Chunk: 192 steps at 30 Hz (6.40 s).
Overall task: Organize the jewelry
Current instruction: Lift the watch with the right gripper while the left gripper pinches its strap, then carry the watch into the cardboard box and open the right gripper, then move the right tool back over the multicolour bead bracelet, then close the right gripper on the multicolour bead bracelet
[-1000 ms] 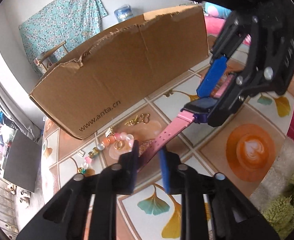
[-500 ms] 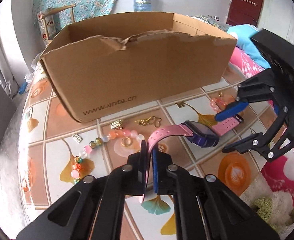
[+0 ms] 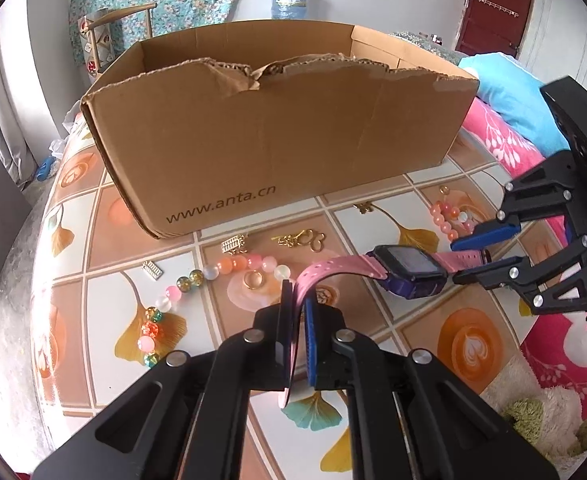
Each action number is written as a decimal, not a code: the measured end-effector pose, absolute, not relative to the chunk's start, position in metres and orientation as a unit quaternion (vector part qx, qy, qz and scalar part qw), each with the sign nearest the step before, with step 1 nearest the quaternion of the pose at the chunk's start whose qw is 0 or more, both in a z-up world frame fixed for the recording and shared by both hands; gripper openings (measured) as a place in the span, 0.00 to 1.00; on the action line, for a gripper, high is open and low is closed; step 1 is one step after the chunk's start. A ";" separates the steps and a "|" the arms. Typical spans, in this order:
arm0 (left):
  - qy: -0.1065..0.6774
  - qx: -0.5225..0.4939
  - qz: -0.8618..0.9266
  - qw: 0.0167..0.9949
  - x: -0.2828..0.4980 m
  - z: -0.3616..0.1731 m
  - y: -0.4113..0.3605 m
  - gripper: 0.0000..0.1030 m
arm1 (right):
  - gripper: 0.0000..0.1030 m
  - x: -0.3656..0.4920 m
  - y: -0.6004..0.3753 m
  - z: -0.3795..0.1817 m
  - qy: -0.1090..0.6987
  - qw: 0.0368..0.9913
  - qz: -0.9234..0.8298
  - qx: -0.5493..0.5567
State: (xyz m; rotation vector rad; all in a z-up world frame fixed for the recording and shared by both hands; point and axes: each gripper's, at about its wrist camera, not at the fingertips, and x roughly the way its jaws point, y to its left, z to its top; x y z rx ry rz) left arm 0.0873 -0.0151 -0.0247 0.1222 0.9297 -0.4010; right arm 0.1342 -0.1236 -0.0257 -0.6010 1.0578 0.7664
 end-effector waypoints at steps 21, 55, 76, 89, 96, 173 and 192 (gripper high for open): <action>0.480 0.060 -0.182 0.856 0.084 -0.027 -0.017 0.05 | 0.13 0.127 -0.155 -0.020 0.506 0.791 0.320 -0.124; 0.490 0.070 -0.177 0.851 0.272 0.097 0.005 0.05 | 0.03 0.289 -0.106 0.097 0.506 0.801 0.273 -0.167; 0.493 0.126 -0.140 0.849 0.323 0.082 -0.001 0.06 | 0.36 0.376 -0.114 0.034 0.555 0.778 0.244 -0.166; 0.397 0.093 -0.072 0.910 0.235 0.082 0.049 0.55 | 0.54 0.370 -0.058 -0.047 0.627 0.687 0.250 -0.268; 0.404 0.063 -0.106 0.907 0.230 0.058 0.055 0.55 | 0.37 0.370 -0.042 -0.041 0.601 0.706 0.240 -0.286; 0.427 0.045 -0.096 0.898 0.043 -0.048 0.050 0.95 | 0.27 0.164 -0.061 -0.038 0.531 0.812 0.240 -0.013; 0.381 -0.049 -0.139 0.913 0.045 -0.028 0.078 0.59 | 0.07 0.115 -0.072 -0.008 0.507 0.823 0.255 -0.012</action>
